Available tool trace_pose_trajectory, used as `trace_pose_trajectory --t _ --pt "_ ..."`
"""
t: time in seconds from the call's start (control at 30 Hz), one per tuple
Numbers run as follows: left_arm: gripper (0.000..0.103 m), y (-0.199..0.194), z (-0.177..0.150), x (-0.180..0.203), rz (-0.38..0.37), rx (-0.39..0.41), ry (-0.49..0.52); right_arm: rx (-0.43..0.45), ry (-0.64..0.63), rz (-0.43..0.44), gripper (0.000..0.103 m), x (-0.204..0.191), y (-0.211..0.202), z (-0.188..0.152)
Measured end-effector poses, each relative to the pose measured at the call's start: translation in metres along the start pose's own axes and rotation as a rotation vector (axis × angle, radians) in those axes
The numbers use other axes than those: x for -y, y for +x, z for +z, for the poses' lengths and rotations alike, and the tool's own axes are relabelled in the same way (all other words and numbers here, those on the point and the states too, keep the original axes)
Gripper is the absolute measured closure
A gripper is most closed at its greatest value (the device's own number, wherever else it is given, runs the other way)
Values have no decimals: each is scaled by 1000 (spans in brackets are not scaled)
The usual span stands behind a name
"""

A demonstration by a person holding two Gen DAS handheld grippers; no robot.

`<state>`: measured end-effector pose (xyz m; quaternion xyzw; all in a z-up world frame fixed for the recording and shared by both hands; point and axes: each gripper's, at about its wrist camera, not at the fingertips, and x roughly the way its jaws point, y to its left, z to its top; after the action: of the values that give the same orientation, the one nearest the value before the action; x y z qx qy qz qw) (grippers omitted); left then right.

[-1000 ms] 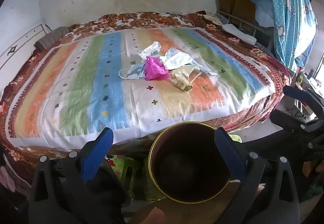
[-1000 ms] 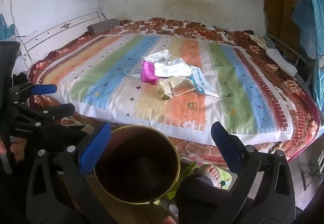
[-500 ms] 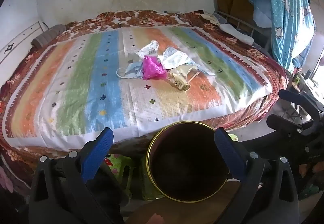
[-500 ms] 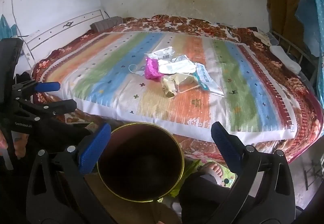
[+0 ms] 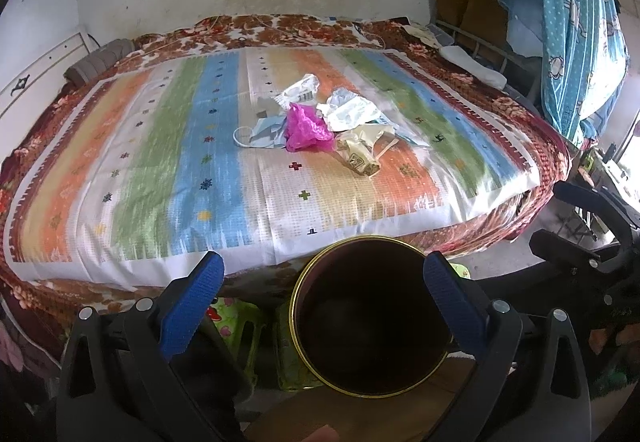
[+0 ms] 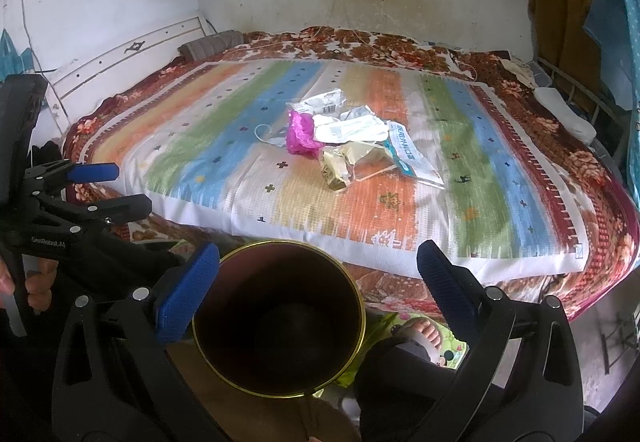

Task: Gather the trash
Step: 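Move both tools over the bin toward the trash pile on the bed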

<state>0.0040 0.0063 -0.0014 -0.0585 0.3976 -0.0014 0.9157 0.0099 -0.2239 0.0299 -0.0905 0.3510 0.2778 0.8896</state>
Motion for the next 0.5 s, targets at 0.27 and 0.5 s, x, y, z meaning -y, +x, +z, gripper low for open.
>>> trace_pose_trajectory --t 0.27,0.5 --pt "6 1 1 0 7 -8 3 -8 -2 8 9 -2 2 -1" --pt "6 1 1 -1 -10 -5 -5 -17 1 17 9 -2 2 -2"
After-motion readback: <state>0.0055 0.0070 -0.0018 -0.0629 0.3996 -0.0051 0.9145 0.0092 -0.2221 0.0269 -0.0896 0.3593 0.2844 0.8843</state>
